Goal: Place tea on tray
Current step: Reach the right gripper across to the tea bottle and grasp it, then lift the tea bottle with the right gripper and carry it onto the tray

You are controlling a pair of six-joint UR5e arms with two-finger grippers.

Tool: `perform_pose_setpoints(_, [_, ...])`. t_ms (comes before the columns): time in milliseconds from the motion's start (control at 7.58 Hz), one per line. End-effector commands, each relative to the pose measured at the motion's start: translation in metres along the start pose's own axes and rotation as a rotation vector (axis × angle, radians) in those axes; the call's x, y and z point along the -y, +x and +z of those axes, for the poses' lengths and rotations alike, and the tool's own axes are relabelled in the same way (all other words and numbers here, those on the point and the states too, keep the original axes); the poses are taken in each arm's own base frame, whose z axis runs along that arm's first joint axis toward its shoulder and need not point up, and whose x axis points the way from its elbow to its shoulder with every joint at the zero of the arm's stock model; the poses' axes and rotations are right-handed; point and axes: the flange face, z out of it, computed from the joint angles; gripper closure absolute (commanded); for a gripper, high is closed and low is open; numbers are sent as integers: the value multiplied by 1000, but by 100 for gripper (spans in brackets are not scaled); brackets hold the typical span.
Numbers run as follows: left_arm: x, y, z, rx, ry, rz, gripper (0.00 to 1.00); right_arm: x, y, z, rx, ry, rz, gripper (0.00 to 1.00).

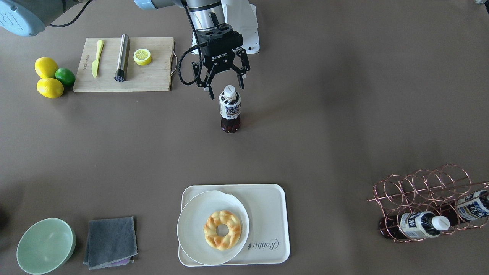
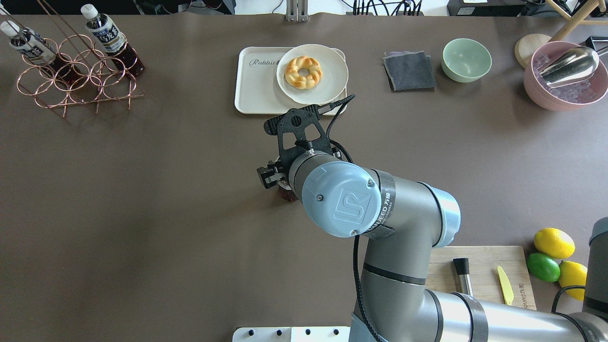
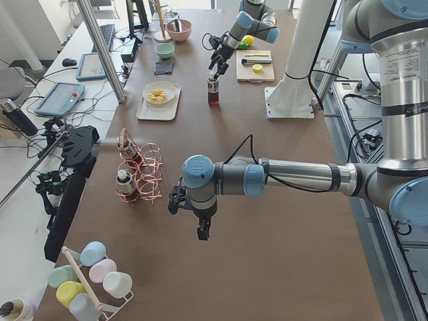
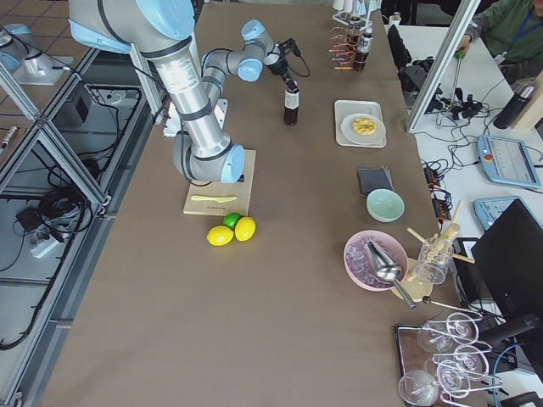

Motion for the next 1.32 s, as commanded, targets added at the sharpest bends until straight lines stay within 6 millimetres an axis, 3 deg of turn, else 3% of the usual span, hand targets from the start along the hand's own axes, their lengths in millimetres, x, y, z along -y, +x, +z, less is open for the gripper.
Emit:
perform_pose_setpoints(0, [0,0,0,1,0,0,3,-4,-4,0,-1,3,-5,24])
perform_pose_setpoints(396, [-1,-1,0,1,-1,-1,3,0,-3,-9,11,11,-30,97])
perform_pose_setpoints(792, [-1,-1,0,1,-1,-1,3,11,-9,-20,31,33,-20,100])
perform_pose_setpoints(1188, [-2,-1,1,0,-2,-2,3,75,4,-35,15,112,28,100])
